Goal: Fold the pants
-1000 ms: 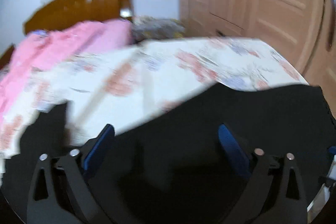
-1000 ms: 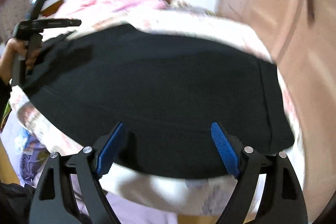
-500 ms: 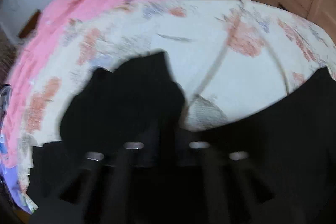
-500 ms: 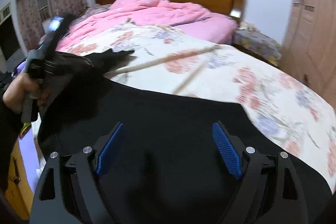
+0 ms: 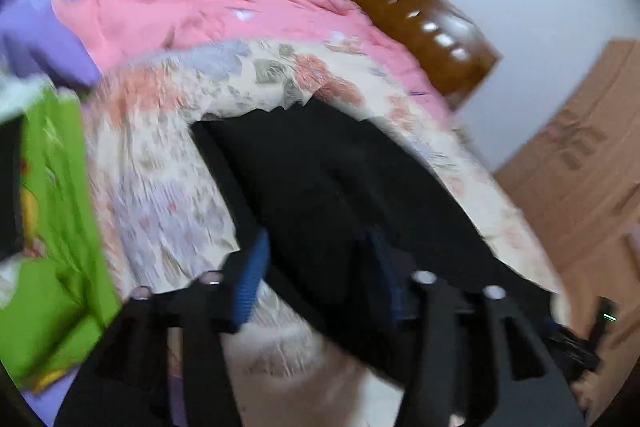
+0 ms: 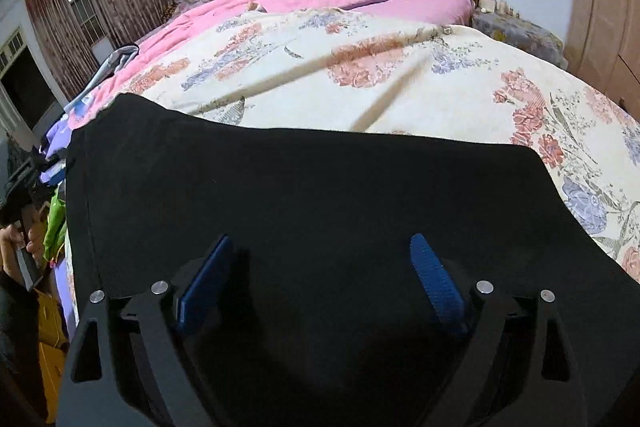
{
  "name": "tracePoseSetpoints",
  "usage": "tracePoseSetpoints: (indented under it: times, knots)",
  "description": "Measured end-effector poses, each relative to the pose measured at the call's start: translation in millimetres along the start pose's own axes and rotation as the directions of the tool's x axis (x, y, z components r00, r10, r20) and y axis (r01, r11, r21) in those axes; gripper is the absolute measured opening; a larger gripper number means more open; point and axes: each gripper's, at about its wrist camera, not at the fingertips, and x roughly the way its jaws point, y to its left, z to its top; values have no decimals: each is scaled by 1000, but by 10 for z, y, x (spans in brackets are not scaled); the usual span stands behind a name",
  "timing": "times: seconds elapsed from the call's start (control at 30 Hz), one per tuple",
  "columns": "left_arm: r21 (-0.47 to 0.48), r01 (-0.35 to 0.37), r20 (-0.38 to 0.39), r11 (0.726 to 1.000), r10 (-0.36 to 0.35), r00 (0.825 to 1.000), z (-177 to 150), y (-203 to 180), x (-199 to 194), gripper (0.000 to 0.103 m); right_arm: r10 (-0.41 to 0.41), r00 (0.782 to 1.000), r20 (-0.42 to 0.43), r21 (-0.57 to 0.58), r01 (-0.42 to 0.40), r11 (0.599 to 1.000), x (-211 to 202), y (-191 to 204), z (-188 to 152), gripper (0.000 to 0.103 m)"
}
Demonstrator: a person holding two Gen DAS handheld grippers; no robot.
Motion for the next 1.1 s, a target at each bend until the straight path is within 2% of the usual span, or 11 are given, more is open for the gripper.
tracePoseSetpoints:
  times: [0.1, 0.27, 0.37, 0.47, 0.77, 0.9, 0.93, 0.97, 1.0, 1.03, 1.1]
  knots:
    - [9, -1, 78, 1000, 1, 997, -10, -27, -72, 77, -26, 1000, -7, -23, 25, 999, 0, 41, 6, 89]
    - [-51, 78, 106, 996, -72, 992, 74, -49, 10, 75, -37, 999, -11, -34, 36, 999, 52, 43, 16, 90]
    - [-48, 26, 108, 999, -21, 994, 78, -70, 90, 62, -35, 999, -12, -36, 35, 999, 49, 50, 14, 92]
    - [-66, -16, 140, 998, 25, 990, 45, -43, 27, 20, -36, 999, -15, -41, 35, 999, 89, 61, 17, 93]
    - [-81, -145, 63, 986, 150, 987, -20, -6, 8, 16, -17, 1000, -9, -28, 17, 999, 90, 47, 13, 93]
    - [-108, -182, 60, 977, 190, 980, -44, 2, -24, 27, -17, 1000, -10, -29, 17, 999, 85, 39, 15, 93]
    - [-84, -271, 83, 959, 278, 957, -46, -114, -83, 41, -19, 1000, -10, -30, 18, 999, 86, 40, 15, 93]
    - [-61, -399, 145, 915, 403, 904, -49, -280, -180, 74, -19, 1000, -11, -32, 19, 999, 88, 39, 16, 93]
    - [-36, -452, 220, 891, 449, 866, -63, -449, -273, 85, -20, 1000, -11, -32, 20, 999, 89, 39, 16, 94]
    - [16, -461, 299, 887, 436, 849, -72, -683, -359, 87, -20, 1000, -11, -33, 20, 999, 89, 40, 16, 94]
    - [155, -388, 319, 908, 326, 890, -54, -1116, -318, 101, -22, 1000, -11, -34, 22, 999, 93, 42, 17, 94]
